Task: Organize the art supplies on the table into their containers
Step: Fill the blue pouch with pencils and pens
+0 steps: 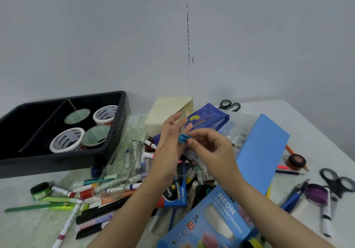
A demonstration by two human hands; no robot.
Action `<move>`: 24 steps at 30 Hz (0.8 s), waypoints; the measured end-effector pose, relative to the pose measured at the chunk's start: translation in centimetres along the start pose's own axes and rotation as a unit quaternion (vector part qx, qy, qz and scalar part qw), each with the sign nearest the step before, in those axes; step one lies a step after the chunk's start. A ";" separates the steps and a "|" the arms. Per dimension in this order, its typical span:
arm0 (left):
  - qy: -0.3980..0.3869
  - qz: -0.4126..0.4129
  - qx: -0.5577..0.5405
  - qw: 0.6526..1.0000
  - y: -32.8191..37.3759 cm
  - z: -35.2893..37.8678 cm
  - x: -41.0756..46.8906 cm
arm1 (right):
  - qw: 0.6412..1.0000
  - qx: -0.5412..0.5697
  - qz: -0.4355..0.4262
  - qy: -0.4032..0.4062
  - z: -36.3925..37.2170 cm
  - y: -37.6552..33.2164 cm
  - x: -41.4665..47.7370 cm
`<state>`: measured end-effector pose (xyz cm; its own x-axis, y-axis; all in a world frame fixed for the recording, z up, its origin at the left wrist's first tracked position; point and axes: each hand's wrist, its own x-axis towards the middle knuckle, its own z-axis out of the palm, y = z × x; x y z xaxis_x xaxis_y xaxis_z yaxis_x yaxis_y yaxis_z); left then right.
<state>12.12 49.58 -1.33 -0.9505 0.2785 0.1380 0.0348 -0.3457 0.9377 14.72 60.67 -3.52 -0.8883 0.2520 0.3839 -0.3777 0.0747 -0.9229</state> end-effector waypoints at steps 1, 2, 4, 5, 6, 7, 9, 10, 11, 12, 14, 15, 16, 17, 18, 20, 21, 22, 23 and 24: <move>-0.007 0.023 0.045 0.999 -0.1 -0.4 0.0 | 0.999 0.021 0.026 0.006 -0.3 0.1 0.2; -0.016 0.053 0.107 0.993 -0.2 -0.8 0.0 | 0.998 0.031 0.046 0.014 -0.7 0.1 0.4; -0.032 0.122 0.271 0.954 -0.5 -2.2 0.3 | 0.996 0.029 0.071 0.035 -1.5 0.2 0.7; -0.038 0.157 0.354 0.921 -0.7 -3.0 0.5 | 0.996 0.021 0.080 0.045 -1.9 0.2 0.9; -0.048 0.185 0.420 0.887 -0.9 -3.9 0.7 | 0.995 0.007 0.089 0.054 -2.3 0.3 1.0; -0.062 0.198 0.469 0.859 -1.1 -4.7 0.9 | 0.993 -0.010 0.099 0.059 -2.8 0.3 1.2; -0.093 0.186 0.524 0.826 -1.1 -5.9 1.0 | 0.991 -0.037 0.123 0.048 -3.6 0.6 1.5; -0.108 0.177 0.540 0.816 -1.0 -6.4 1.0 | 0.989 -0.045 0.134 0.036 -3.9 0.7 1.7; -0.120 0.172 0.554 0.806 -1.0 -6.8 0.9 | 0.988 -0.057 0.142 0.022 -4.1 0.8 1.8; -0.128 0.169 0.567 0.796 -0.8 -7.1 0.9 | 0.986 -0.077 0.146 0.008 -4.3 0.9 1.9; -0.144 0.161 0.591 0.777 -0.6 -7.4 1.0 | 0.980 -0.141 0.137 -0.019 -4.4 1.1 2.2; -0.151 0.158 0.600 0.769 -0.5 -7.6 1.0 | 0.976 -0.176 0.126 -0.029 -4.3 1.2 2.3; -0.154 0.155 0.608 0.763 -0.4 -7.6 1.1 | 0.971 -0.208 0.114 -0.035 -4.2 1.2 2.5; -0.153 0.152 0.613 0.760 -0.4 -7.7 1.1 | 0.966 -0.234 0.100 -0.038 -4.0 1.3 2.6; -0.152 0.149 0.614 0.760 -0.4 -7.7 1.2 | 0.963 -0.254 0.087 -0.039 -3.9 1.4 2.8; -0.154 0.144 0.605 0.768 -0.2 -7.8 1.2 | 0.958 -0.278 0.061 -0.035 -3.6 1.5 3.0; -0.157 0.144 0.597 0.773 -0.1 -7.8 1.2 | 0.956 -0.287 0.051 -0.032 -3.5 1.5 3.2; -0.160 0.144 0.592 0.776 0.0 -7.9 1.2 | 0.954 -0.296 0.043 -0.032 -3.4 1.5 3.4; -0.161 0.141 0.589 0.779 0.1 -7.9 1.2 | 0.951 -0.304 0.040 -0.034 -3.3 1.5 3.6; -0.161 0.136 0.587 0.781 0.1 -7.9 1.2 | 0.948 -0.312 0.040 -0.039 -3.3 1.5 3.8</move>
<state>8.58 42.79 -3.57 -0.7380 0.6141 0.2796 0.6616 0.5769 0.4791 11.62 64.90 -3.58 -0.9338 0.2102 0.2895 -0.1013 0.6208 -0.7774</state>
